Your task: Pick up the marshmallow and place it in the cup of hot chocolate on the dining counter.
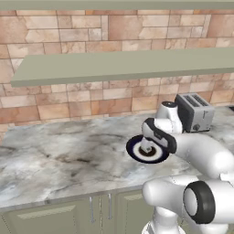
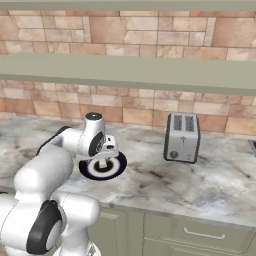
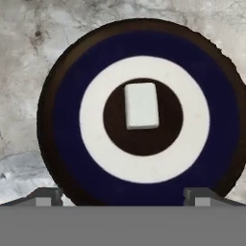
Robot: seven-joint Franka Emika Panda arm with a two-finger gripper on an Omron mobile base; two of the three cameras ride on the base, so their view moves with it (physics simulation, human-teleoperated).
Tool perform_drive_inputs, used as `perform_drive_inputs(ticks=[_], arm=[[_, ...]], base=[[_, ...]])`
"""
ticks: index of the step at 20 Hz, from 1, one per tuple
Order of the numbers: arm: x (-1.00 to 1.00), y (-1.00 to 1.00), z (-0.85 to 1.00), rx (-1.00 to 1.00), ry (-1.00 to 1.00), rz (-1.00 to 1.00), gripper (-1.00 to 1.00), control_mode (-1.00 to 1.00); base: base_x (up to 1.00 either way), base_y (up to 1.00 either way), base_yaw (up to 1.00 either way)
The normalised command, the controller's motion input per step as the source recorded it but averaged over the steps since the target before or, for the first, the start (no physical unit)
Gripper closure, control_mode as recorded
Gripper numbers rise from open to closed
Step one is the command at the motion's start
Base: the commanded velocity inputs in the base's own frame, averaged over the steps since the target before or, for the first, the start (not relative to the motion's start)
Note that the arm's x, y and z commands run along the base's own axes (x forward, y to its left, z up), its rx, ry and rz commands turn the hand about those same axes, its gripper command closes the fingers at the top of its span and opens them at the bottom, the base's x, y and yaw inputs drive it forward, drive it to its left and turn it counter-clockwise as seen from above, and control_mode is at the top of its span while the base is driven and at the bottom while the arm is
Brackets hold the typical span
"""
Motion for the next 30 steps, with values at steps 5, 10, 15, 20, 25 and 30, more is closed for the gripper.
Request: perform_drive_inputs(ticks=[5,10,15,20,25,30], arm=[[0.44,0.00,-0.20,0.00,0.00,0.05,-1.00,-1.00],[0.39,0.00,-0.28,0.00,0.00,0.01,-1.00,-1.00],[0.30,0.00,-0.28,0.00,0.00,0.01,-1.00,-1.00],[0.13,0.00,-0.23,0.00,0.00,0.00,-1.00,-1.00],[0.00,0.00,-0.06,0.00,0.00,0.00,-1.00,-1.00],[0.00,0.03,-0.12,0.00,0.00,0.00,-1.00,-1.00]], base=[[0.00,0.00,0.00],[0.00,0.00,0.00],[0.00,0.00,0.00],[0.00,0.00,0.00],[0.00,0.00,0.00],[0.00,0.00,0.00]])
